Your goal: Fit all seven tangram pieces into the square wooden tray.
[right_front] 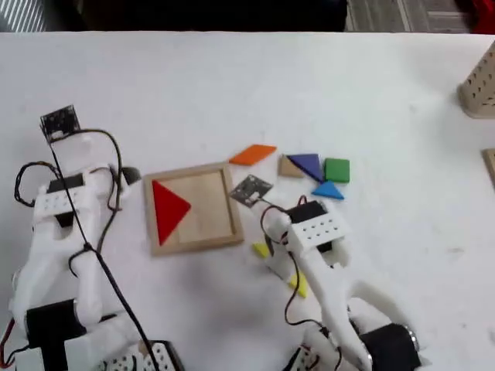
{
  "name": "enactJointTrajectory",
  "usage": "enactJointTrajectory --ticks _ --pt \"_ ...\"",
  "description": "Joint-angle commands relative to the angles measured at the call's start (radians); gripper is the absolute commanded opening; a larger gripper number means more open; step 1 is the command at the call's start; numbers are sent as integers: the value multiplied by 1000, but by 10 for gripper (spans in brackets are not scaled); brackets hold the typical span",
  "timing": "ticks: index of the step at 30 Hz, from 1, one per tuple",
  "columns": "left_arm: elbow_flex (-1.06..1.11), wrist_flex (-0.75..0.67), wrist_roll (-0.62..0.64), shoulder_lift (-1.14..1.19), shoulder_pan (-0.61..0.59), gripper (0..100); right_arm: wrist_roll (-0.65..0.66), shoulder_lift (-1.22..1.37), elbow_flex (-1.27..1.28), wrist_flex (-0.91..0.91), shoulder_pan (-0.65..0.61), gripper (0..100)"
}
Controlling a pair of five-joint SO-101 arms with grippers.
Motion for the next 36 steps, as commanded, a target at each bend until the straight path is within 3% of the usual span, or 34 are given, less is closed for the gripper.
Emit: enactJointTrajectory --ticks 1,10,17,26,28,33,36 --pt "-17 -20 9 1 16 298 -9 124 -38 -31 7 334" --pt "-17 -20 9 1 16 298 37 160 -41 -27 1 334" --pt "-17 -20 9 1 16 298 38 162 -37 -18 -88 334" --pt "-17 -20 9 1 16 298 40 162 -28 -22 -82 324" --pt "-17 -20 9 1 16 298 40 162 -28 -27 -82 265" --pt "-17 -20 9 1 16 298 28 162 -23 -59 -81 5" --pt "-17 -20 9 1 16 298 -15 159 -21 -58 -73 23"
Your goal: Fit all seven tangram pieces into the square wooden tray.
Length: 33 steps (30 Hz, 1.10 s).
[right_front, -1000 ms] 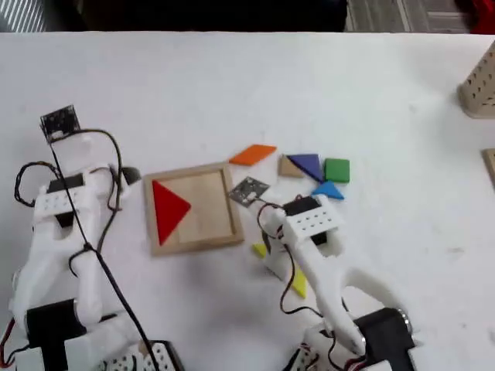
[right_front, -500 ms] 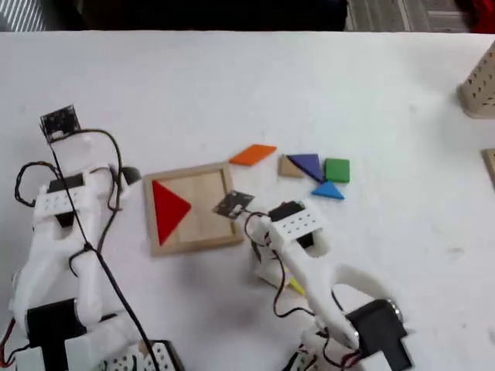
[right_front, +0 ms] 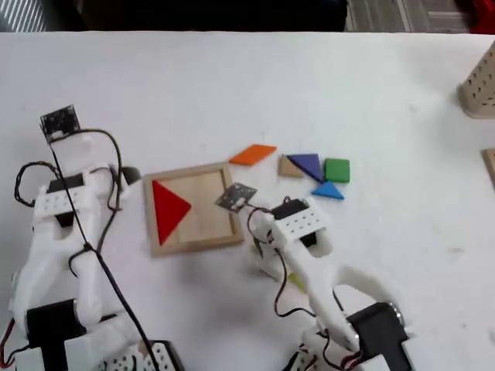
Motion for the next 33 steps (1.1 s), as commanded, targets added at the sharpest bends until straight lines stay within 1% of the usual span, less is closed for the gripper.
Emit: enactJointTrajectory --ticks 1,5,9,12,15,16,20,23,25,33 --pt "-17 -20 9 1 16 298 -43 1 15 -4 12 12" --pt "-17 -20 9 1 16 298 -41 -2 -8 10 65 17" --pt "-17 -20 9 1 16 298 -14 -2 -126 159 102 17" --pt "-17 -20 9 1 16 298 -8 -2 -235 269 104 17" --pt "-17 -20 9 1 16 298 -11 -1 -334 328 93 17" --pt "-17 -20 9 1 16 298 -34 -1 -367 335 84 17" --pt "-17 -20 9 1 15 298 -226 8 -486 314 36 17" --pt "-17 -20 9 1 15 298 -448 8 -522 217 1 17" --pt "-17 -20 9 1 15 298 -571 8 -523 143 -28 17" --pt "-17 -21 9 1 15 298 -865 10 -519 -108 -65 17"
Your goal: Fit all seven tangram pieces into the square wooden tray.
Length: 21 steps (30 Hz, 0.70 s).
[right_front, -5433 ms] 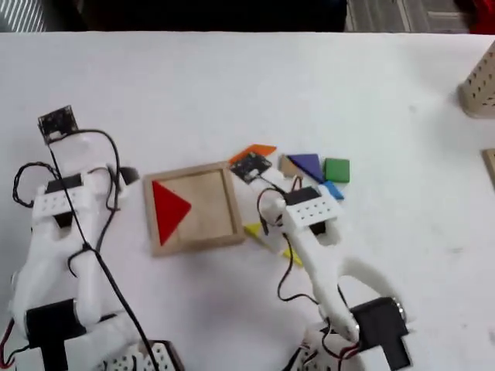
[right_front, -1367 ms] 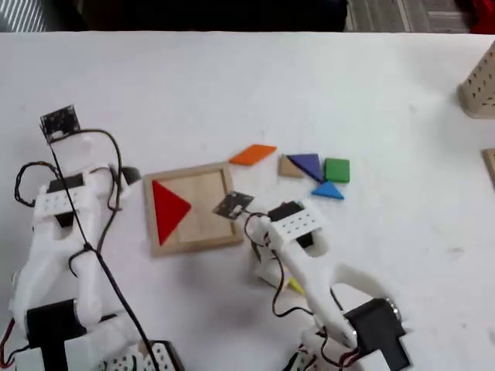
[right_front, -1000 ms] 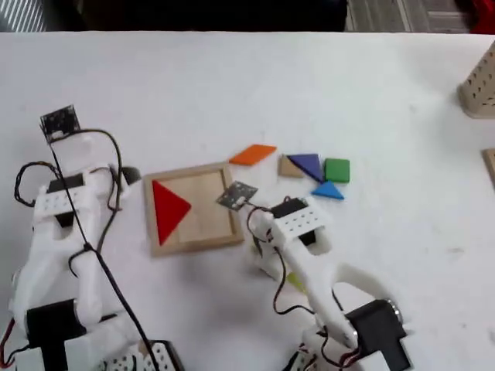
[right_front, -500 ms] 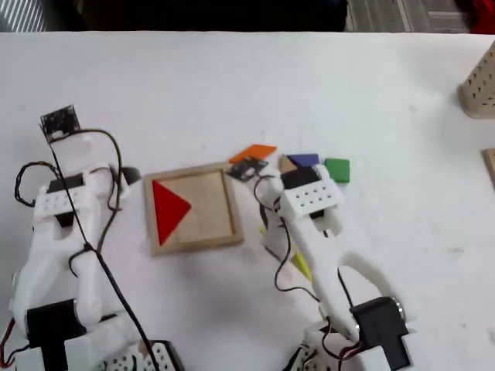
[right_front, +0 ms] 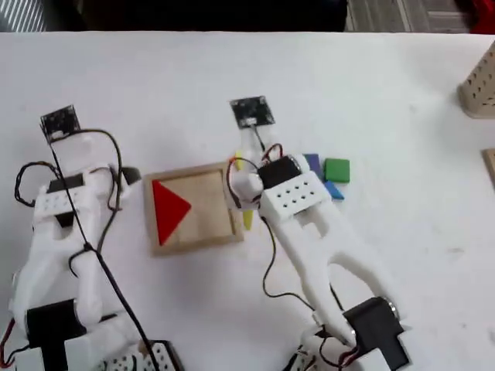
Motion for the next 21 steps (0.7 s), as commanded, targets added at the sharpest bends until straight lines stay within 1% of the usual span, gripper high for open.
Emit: enactJointTrajectory --ticks 1,3,5,8,12,19,21 --pt "-17 -21 9 1 15 298 -170 -5 -43 -160 -38 17" --pt "-17 -21 9 1 15 298 -233 10 -40 -232 -82 17" --pt "-17 -21 9 1 13 298 -267 45 -41 -308 -136 17" --pt "-18 -21 9 1 10 298 -278 131 -44 -437 -186 17" --pt "-18 -21 9 1 10 298 -279 237 -44 -578 -193 17" --pt "-20 -21 9 1 10 298 -279 268 -44 -595 -191 19" --pt "-18 -21 9 1 10 298 -279 271 -35 -588 -193 40"
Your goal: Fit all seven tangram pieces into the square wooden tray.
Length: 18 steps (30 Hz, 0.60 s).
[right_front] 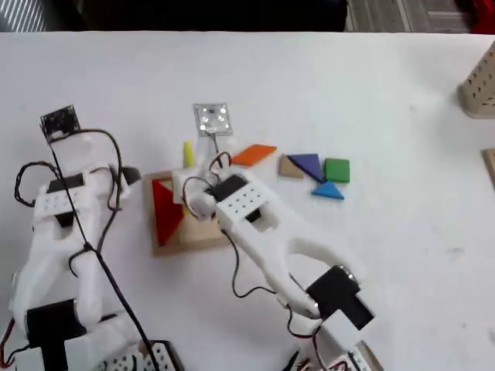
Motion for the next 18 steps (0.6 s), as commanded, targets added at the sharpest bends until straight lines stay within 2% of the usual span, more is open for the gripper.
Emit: enactJointTrajectory --ticks 1,6,8,13,18 --pt "-18 -21 9 1 10 298 -11 -7 -29 -16 -7 68" --pt "-18 -21 9 1 10 298 -100 -8 21 -7 -8 251" --pt "-18 -21 9 1 10 298 -100 -10 20 21 -7 295" --pt "-17 -21 9 1 12 298 -101 -28 -8 97 12 307" --pt "-17 -21 9 1 12 298 -100 -102 -54 226 101 307"
